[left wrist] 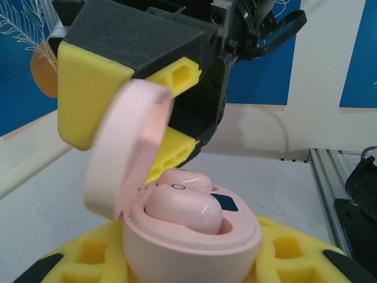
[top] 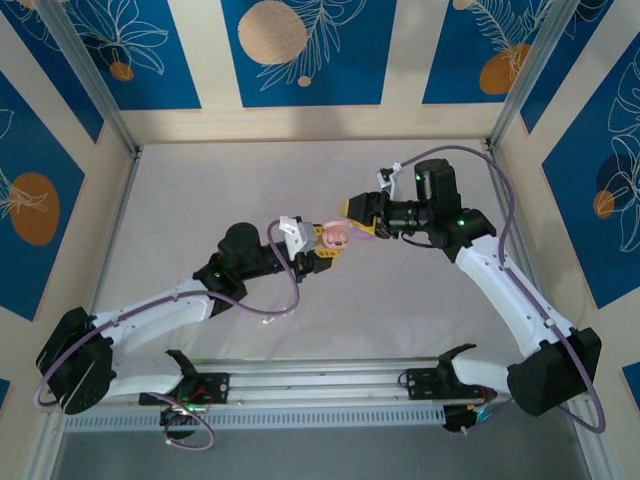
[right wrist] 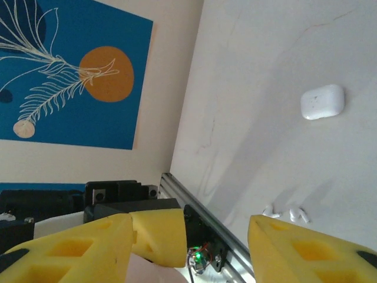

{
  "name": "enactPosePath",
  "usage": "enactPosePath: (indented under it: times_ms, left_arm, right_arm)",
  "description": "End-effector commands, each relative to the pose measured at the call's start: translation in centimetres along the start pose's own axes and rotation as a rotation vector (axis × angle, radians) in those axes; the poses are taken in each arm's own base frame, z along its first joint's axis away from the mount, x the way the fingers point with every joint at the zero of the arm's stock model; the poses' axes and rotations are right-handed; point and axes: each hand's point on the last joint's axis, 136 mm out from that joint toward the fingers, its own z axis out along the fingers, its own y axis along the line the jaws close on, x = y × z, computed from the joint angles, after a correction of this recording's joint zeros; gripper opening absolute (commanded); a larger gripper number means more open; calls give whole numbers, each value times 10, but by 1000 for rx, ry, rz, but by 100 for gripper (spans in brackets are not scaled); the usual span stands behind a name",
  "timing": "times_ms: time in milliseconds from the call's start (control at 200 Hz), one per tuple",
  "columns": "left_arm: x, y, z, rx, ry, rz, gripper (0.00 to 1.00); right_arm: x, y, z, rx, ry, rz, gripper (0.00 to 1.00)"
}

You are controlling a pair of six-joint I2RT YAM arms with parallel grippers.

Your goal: Insert wireless bluetooth earbuds into charging case

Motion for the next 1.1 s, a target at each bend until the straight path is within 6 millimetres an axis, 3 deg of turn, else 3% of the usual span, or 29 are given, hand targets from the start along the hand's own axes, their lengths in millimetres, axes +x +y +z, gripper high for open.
enactPosePath:
  times_ms: [0, 225, 665, 1095]
  left_arm:
    - [-20, -2, 2, 6, -49, 8, 26]
    - [-24, 0, 0, -13, -62, 6, 26]
    - [-46, 2, -2, -20, -183, -38, 26]
    - [-45, 6, -1, -40, -182, -39, 27]
  right_arm:
    - [4, 19, -5, -44, 29, -34, 55]
    - [12, 18, -7, -54, 56, -40, 56]
    - [39, 28, -6, -285, 239, 38, 63]
    - [45, 36, -5, -367, 309, 43, 48]
